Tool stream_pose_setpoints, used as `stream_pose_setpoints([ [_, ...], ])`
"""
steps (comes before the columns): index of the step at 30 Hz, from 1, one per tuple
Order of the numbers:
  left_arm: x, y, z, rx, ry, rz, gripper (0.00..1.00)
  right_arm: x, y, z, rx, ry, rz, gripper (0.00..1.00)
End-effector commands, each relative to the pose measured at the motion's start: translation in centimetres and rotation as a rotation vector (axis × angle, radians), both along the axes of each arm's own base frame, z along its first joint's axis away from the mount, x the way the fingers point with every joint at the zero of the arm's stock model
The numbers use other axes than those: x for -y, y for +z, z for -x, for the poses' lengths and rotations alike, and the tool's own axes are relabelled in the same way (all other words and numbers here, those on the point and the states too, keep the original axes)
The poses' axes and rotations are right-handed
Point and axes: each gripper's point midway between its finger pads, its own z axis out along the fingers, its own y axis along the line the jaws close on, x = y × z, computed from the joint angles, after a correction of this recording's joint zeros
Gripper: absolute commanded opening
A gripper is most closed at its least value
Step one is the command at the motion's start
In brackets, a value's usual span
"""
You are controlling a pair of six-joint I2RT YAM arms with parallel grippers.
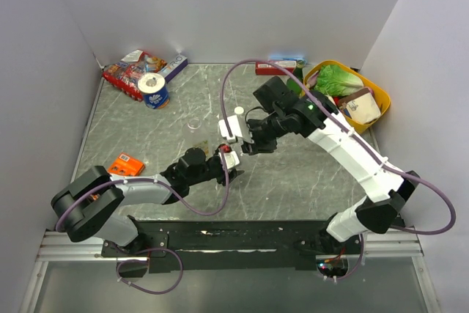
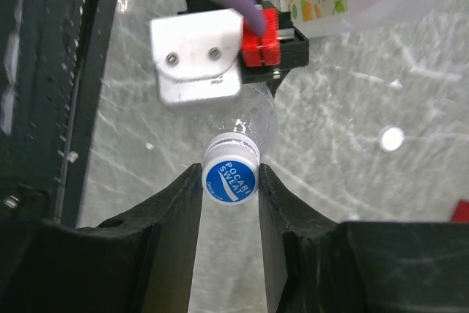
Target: Screw on the bottle caps
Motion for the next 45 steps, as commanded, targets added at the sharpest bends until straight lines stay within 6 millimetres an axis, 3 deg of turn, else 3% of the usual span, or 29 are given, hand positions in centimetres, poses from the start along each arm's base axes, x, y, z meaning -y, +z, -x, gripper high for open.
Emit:
stream_pose_setpoints([
  [1,1.2,9.3,-2.6,0.084,0.116,0.312,0.01,0.2,-1.5,2.6,-0.275,-0.199,0.06,0.09],
  [5,1.1,10.1,-3.0,0.046,0.155,0.357,0.01,0.3,-2.4,1.6,-0.35,-0.417,0.104,0.08],
  [10,0.7,10.4,-3.2,-0.028,0.204,0.401,0.01,1.1,-3.4,0.2,-0.312,-0.568,0.115,0.06],
  [16,0.7,9.9,-2.6,-0.085,0.197,0.406,0.01,1.3,-3.4,0.0,-0.344,-0.579,0.126,0.06],
  [24,0.8,7.5,-0.9,-0.11,0.12,0.332,0.01,1.0,-1.5,-2.6,-0.294,-0.592,0.094,0.09],
  [27,0.8,6.9,-0.7,-0.114,0.113,0.315,0.01,1.0,-1.3,-2.8,-0.294,-0.6,0.096,0.13],
  [32,0.9,6.2,-0.3,-0.128,0.093,0.292,0.01,1.2,-0.9,-2.9,-0.275,-0.597,0.091,0.31],
  [37,0.9,5.1,0.4,-0.161,0.07,0.268,0.01,1.6,0.8,-2.9,-0.228,-0.581,0.061,0.48],
  [45,1.0,4.5,0.7,-0.169,0.054,0.249,0.01,2.1,2.8,-2.6,-0.197,-0.587,0.022,0.63],
])
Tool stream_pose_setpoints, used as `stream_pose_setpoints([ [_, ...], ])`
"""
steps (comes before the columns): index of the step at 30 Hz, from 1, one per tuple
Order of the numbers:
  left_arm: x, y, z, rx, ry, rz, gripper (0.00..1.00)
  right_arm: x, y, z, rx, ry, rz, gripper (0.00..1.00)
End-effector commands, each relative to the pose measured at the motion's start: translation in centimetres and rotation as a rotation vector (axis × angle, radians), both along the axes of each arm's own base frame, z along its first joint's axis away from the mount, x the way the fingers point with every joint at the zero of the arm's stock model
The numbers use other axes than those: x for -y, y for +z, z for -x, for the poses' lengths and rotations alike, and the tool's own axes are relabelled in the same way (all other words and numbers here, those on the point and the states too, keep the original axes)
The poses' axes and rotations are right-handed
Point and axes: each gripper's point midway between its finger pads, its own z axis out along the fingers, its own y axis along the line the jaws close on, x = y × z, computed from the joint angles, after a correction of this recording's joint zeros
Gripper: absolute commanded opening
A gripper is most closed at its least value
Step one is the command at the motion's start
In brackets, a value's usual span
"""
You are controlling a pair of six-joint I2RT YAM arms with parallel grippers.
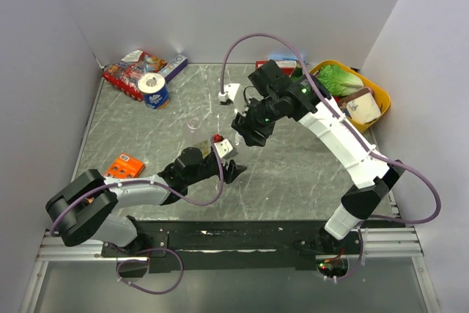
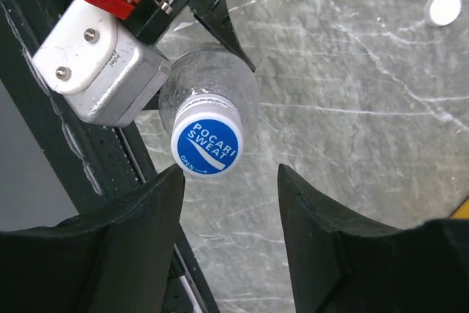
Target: Screw on the bottle caps
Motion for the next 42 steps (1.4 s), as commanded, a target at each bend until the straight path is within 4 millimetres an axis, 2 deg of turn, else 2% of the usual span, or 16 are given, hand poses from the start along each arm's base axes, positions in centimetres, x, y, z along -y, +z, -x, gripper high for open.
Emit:
stream_pose_setpoints([
  [1,0.6,2.4,0.1,0.039,-0.028,0.076,0.01,1.6,2.1,1.2,0.022,-0.005,-0.006,0.65],
  [5,0.6,2.2,0.3,0.032,-0.037,0.066,0.01,3.4,1.1,2.5,-0.003,0.01,0.034,0.66],
  [6,0.6,2.1,0.4,0.031,-0.045,0.062,0.01,3.8,1.7,3.1,0.01,0.027,0.009,0.66],
  [9,0.5,1.6,0.7,0.04,-0.068,0.035,0.01,5.0,1.6,3.9,0.061,0.106,0.012,0.67],
  [11,0.4,1.5,1.0,0.074,-0.104,0.01,0.01,5.2,1.4,3.8,0.123,0.184,0.012,0.68],
  [15,0.3,1.1,1.4,0.113,-0.161,-0.028,0.01,4.0,3.1,2.8,0.26,0.274,-0.054,0.74],
  [17,0.4,0.8,1.8,0.122,-0.192,-0.051,0.01,3.0,4.1,2.9,0.281,0.31,-0.101,0.77],
  [19,0.4,0.9,1.9,0.128,-0.205,-0.055,0.01,2.1,4.8,2.4,0.308,0.317,-0.133,0.85],
  [21,0.5,0.9,2.1,0.133,-0.22,-0.062,0.01,1.4,5.3,2.1,0.318,0.315,-0.157,0.87],
  [23,0.5,0.8,2.2,0.133,-0.23,-0.067,0.01,1.0,5.6,2.5,0.313,0.353,-0.173,0.87],
  [25,0.5,0.6,2.4,0.133,-0.241,-0.073,0.01,0.5,5.8,3.7,0.329,0.47,-0.189,0.86],
  [28,0.5,0.4,2.7,0.144,-0.266,-0.085,0.01,0.4,5.3,6.0,0.377,0.689,-0.164,0.83],
  [29,0.5,0.4,2.7,0.162,-0.276,-0.096,0.01,0.8,4.4,6.8,0.36,0.743,-0.135,0.82],
  [34,0.4,-0.5,3.3,0.203,-0.336,-0.146,0.01,1.3,2.6,9.1,0.432,1.028,-0.058,0.81],
  [38,0.4,-0.6,3.2,0.262,-0.362,-0.178,0.01,1.9,1.0,9.6,0.455,1.141,-0.013,0.8],
  [42,0.4,-0.4,3.0,0.276,-0.361,-0.176,0.01,2.4,0.0,9.9,0.42,1.215,0.022,0.74],
])
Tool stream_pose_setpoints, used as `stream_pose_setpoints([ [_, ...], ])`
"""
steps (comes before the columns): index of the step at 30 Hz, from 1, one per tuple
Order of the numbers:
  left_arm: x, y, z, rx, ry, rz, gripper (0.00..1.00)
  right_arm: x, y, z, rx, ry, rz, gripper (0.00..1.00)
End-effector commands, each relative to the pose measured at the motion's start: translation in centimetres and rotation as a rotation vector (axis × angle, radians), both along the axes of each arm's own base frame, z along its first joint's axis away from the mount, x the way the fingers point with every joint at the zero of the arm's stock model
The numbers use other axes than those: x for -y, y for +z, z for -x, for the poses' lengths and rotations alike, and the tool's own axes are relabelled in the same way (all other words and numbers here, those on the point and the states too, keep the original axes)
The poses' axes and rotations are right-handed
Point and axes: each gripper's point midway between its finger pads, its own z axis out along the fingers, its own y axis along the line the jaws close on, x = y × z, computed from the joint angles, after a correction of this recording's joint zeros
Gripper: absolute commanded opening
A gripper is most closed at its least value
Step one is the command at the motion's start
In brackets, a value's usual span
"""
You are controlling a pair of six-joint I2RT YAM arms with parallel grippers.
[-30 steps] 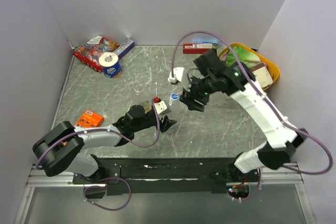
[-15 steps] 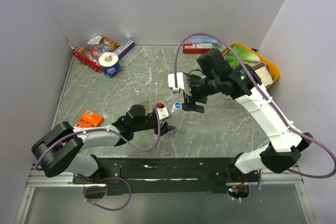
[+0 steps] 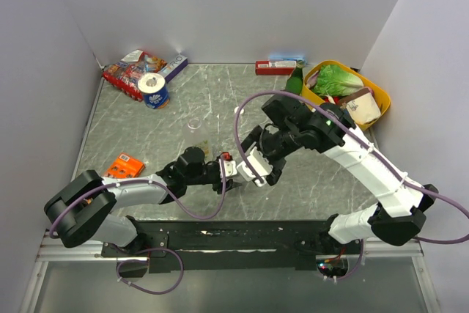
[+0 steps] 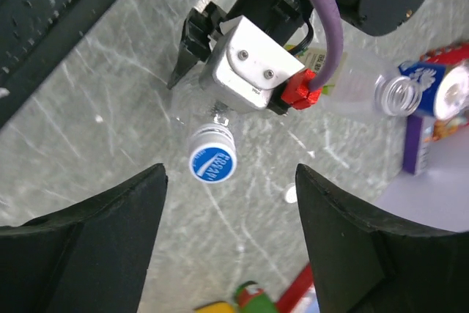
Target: Screw on the bottle caps
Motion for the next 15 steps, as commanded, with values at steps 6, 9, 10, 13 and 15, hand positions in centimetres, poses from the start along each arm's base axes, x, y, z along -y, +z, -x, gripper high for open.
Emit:
stream_pose_setpoints([
  [6,1.1,3.3,-0.7,0.107,-0.05,0.067,0.01,3.1,-2.5,2.7,-0.049,0.134,0.168,0.68],
  [9,1.2,3.4,-0.9,0.108,-0.045,0.069,0.01,3.3,-3.0,2.9,-0.055,0.146,0.182,0.66],
  [10,1.2,3.4,-1.0,0.107,-0.043,0.067,0.01,3.4,-3.1,3.0,-0.051,0.152,0.187,0.66],
  [13,1.1,3.3,-1.1,0.098,-0.039,0.066,0.01,4.2,-4.0,3.4,-0.045,0.173,0.216,0.65],
  [15,1.2,3.2,-1.1,0.095,-0.041,0.065,0.01,4.3,-4.3,3.5,-0.054,0.169,0.22,0.64],
])
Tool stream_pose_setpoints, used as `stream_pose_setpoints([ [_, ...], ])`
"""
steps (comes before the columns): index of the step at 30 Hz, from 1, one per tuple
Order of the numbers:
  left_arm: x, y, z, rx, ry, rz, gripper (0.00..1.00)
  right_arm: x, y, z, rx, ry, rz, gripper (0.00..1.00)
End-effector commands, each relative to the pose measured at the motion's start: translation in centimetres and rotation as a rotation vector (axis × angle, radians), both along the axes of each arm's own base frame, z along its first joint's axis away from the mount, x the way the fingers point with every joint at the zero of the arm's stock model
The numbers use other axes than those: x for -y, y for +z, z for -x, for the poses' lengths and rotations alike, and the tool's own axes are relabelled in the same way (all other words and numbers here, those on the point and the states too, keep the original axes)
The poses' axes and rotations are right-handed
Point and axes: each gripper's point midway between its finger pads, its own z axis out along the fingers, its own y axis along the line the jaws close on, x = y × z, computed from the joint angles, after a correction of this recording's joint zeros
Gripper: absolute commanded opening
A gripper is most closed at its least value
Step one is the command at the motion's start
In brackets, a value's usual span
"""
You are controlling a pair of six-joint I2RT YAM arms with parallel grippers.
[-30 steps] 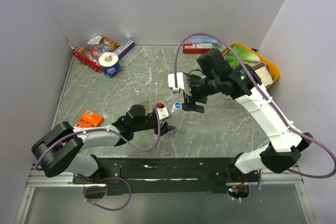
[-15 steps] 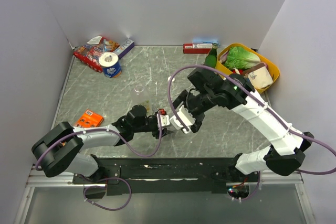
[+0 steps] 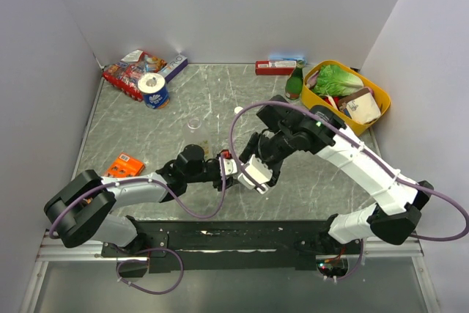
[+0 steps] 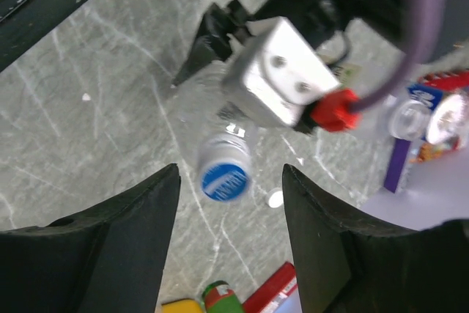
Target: Screw on the bottle caps
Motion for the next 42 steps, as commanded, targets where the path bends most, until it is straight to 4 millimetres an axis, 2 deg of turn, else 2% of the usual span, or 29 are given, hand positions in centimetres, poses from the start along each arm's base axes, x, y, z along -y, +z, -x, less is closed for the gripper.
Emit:
stream_pose_setpoints([
  [1,1.0,2.4,-0.5,0.05,-0.032,0.057,0.01,4.5,-2.3,4.0,-0.124,0.034,0.176,0.64],
  [16,1.1,2.5,-0.7,0.061,-0.033,0.057,0.01,3.8,-2.1,3.3,-0.167,-0.038,0.188,0.5],
  [22,0.9,2.8,-1.0,0.084,-0.02,0.06,0.01,3.6,-2.9,3.1,-0.219,-0.106,0.219,0.37],
  [23,0.8,2.8,-1.1,0.088,-0.011,0.06,0.01,3.6,-3.2,3.0,-0.249,-0.152,0.231,0.33],
  [25,0.7,3.1,-1.5,0.099,0.015,0.073,0.01,2.9,-3.2,2.2,-0.294,-0.229,0.215,0.31],
  [29,0.6,4.7,-3.1,0.089,0.125,0.148,0.01,2.0,-3.0,0.8,-0.467,-0.497,0.17,0.25],
  [31,0.4,5.9,-4.4,0.059,0.22,0.207,0.01,1.0,-2.8,-0.2,-0.572,-0.648,0.138,0.23],
  [33,0.3,6.6,-5.2,0.019,0.291,0.252,0.01,0.8,-2.0,-1.7,-0.635,-0.769,0.104,0.21],
  [34,0.1,7.1,-6.0,0.019,0.343,0.262,0.01,0.4,-2.3,-2.4,-0.703,-0.882,0.112,0.19],
  [36,0.3,7.0,-6.6,-0.015,0.393,0.266,0.01,0.1,-1.4,-3.6,-0.761,-0.994,0.088,0.18],
  [38,0.4,7.1,-7.4,-0.035,0.445,0.267,0.01,-0.4,-1.5,-4.0,-0.868,-1.126,0.091,0.17],
  [42,0.9,7.3,-8.1,-0.139,0.499,0.296,0.01,-0.6,-2.4,-3.5,-0.917,-1.195,0.099,0.17],
])
